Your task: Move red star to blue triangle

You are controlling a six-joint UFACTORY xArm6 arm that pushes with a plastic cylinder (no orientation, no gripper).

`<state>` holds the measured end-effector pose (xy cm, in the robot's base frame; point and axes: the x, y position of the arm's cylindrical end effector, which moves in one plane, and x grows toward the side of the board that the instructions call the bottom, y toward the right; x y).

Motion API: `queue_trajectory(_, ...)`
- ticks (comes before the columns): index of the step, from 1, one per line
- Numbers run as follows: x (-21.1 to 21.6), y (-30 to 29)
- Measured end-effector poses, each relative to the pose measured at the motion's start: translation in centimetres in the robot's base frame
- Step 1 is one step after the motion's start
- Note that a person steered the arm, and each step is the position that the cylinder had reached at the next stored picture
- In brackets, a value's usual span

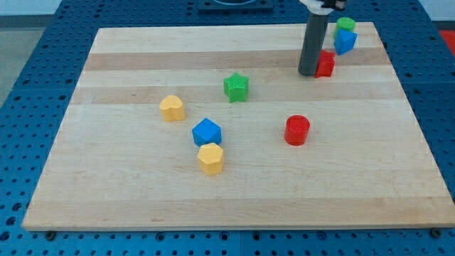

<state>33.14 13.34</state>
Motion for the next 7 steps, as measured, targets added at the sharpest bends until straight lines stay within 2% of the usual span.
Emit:
queue_trajectory(2,-0.9,0.5)
queue_trajectory(5,-1.5,5.3)
queue_trajectory(6,-1.5,5.3)
queue_trajectory(7,-1.6,2.2)
